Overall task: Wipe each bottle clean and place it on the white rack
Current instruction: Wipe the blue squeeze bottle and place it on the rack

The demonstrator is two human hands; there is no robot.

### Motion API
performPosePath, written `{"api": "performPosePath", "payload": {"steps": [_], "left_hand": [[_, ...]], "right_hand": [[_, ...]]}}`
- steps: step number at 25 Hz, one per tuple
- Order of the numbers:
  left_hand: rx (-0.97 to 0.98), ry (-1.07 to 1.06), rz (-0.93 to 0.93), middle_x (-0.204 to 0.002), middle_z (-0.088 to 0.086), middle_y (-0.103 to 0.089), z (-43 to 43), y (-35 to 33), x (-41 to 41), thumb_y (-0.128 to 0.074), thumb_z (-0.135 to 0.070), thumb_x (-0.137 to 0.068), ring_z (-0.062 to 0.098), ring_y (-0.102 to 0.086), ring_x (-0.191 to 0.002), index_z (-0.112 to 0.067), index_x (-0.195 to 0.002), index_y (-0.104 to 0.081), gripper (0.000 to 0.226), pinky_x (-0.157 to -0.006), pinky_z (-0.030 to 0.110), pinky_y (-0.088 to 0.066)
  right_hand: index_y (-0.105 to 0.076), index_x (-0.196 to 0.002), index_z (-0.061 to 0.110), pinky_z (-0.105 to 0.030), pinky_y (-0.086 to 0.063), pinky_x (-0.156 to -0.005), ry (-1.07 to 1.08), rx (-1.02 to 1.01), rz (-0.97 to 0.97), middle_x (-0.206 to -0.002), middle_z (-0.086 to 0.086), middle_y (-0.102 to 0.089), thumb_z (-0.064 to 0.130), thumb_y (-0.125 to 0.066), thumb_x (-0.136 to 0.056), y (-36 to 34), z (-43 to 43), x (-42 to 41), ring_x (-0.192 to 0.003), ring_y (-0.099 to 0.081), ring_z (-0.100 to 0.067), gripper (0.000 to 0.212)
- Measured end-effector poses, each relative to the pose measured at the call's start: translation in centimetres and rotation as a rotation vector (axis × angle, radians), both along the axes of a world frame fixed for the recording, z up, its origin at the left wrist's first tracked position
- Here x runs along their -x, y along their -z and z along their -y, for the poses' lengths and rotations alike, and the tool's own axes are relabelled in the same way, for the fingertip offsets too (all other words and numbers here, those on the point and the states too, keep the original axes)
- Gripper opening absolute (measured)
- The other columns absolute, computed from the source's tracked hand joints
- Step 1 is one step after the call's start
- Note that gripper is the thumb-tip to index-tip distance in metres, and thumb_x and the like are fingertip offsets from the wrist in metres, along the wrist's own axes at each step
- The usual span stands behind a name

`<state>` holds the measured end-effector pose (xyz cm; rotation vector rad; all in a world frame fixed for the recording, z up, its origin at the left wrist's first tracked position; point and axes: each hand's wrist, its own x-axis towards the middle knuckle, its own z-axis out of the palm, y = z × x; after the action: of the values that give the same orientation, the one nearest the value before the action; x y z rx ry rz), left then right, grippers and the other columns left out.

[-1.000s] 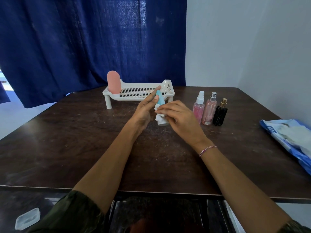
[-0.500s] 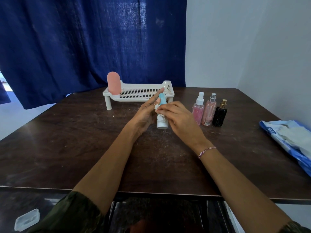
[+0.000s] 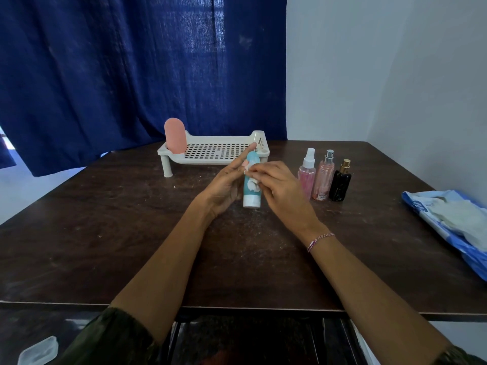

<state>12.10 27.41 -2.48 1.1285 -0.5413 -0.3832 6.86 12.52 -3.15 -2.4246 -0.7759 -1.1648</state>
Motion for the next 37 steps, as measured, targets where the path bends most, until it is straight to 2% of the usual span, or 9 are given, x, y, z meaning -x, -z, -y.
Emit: {"api": "performPosePath", "payload": {"steps": [4,8,10,13,16,23,26,30,37], "left_hand": [[0.023,0.032,-0.004,-0.147,0.007,-0.041,0.2,0.0,0.1,-0.037,-0.016,-0.099,0.021,-0.049,-0.127,-0.034,-0.135,-0.044,0.041,-0.102,0.037,-0.044],[-0.003,0.058,0.012,-0.145,0.004,-0.043,0.5,0.0,0.6,-0.037,-0.022,-0.098,0.014,-0.056,-0.112,-0.035,-0.132,-0.046,0.037,-0.088,0.032,-0.051],[0.004,0.063,-0.001,-0.145,0.003,-0.044,0.5,0.0,0.7,-0.037,-0.021,-0.098,0.014,-0.056,-0.113,-0.035,-0.132,-0.046,0.038,-0.089,0.033,-0.05],[0.023,0.057,-0.007,-0.142,0.003,-0.047,0.3,0.0,0.5,-0.037,-0.019,-0.098,0.018,-0.052,-0.122,-0.033,-0.133,-0.046,0.038,-0.099,0.035,-0.045],[0.025,0.058,-0.02,-0.141,0.003,-0.048,0.3,0.0,0.5,-0.035,-0.018,-0.099,0.017,-0.052,-0.122,-0.032,-0.133,-0.047,0.039,-0.1,0.034,-0.046],[-0.041,0.066,0.011,-0.132,-0.002,-0.055,0.7,0.1,0.8,-0.034,-0.022,-0.1,0.012,-0.056,-0.106,-0.035,-0.13,-0.048,0.036,-0.083,0.028,-0.052],[-0.026,0.073,0.023,-0.137,0.0,-0.052,0.7,0.1,0.6,-0.033,-0.019,-0.1,0.011,-0.056,-0.111,-0.032,-0.131,-0.049,0.037,-0.089,0.028,-0.05],[-0.021,0.065,0.018,-0.133,0.004,-0.054,0.7,0.4,0.4,-0.03,-0.009,-0.1,0.014,-0.053,-0.118,-0.021,-0.132,-0.048,0.039,-0.101,0.028,-0.043],[-0.124,-0.002,0.017,-0.104,0.003,-0.065,1.0,0.2,0.6,-0.037,-0.022,-0.099,0.014,-0.062,-0.088,-0.02,-0.125,-0.053,0.03,-0.072,0.028,-0.054]], "right_hand": [[-0.061,-0.117,0.003,-0.027,-0.038,-0.101,0.027,-0.022,0.024,-0.118,-0.011,-0.061,0.004,-0.058,-0.083,-0.1,0.2,-0.2,-0.113,-0.048,-0.018,0.034],[-0.063,-0.114,0.004,-0.024,-0.041,-0.099,0.086,-0.191,-0.006,-0.115,-0.012,-0.062,0.004,-0.06,-0.084,-0.1,0.8,-0.6,-0.11,-0.054,-0.02,0.03],[-0.063,-0.115,0.005,-0.022,-0.039,-0.099,0.097,-0.212,-0.016,-0.115,-0.011,-0.062,0.002,-0.062,-0.083,0.0,0.8,-0.6,-0.11,-0.054,-0.018,0.032],[-0.062,-0.116,0.004,-0.024,-0.038,-0.1,0.049,-0.153,-0.004,-0.117,-0.012,-0.062,0.002,-0.063,-0.083,0.1,0.2,-0.4,-0.113,-0.052,-0.02,0.034],[-0.061,-0.117,0.003,-0.024,-0.035,-0.102,0.028,-0.055,0.029,-0.118,-0.011,-0.061,0.008,-0.056,-0.084,0.1,-0.1,-0.2,-0.115,-0.046,-0.016,0.034],[-0.062,-0.115,0.002,-0.023,-0.039,-0.099,0.114,-0.215,0.023,-0.116,-0.014,-0.061,0.003,-0.059,-0.084,-0.2,0.8,-0.6,-0.112,-0.054,-0.022,0.031],[-0.059,-0.118,0.001,-0.028,-0.039,-0.103,0.057,-0.116,0.044,-0.12,-0.013,-0.059,0.006,-0.05,-0.086,-0.2,0.4,-0.3,-0.116,-0.047,-0.02,0.034],[-0.06,-0.117,-0.001,-0.032,-0.038,-0.105,0.018,0.086,0.09,-0.12,-0.013,-0.06,-0.002,-0.058,-0.081,0.0,-0.3,-0.3,-0.118,-0.041,-0.02,0.036],[-0.062,-0.117,0.005,-0.023,-0.045,-0.097,0.113,-0.314,-0.027,-0.118,-0.011,-0.06,0.0,-0.058,-0.086,-0.5,1.1,-0.8,-0.111,-0.054,-0.017,0.032]]}}
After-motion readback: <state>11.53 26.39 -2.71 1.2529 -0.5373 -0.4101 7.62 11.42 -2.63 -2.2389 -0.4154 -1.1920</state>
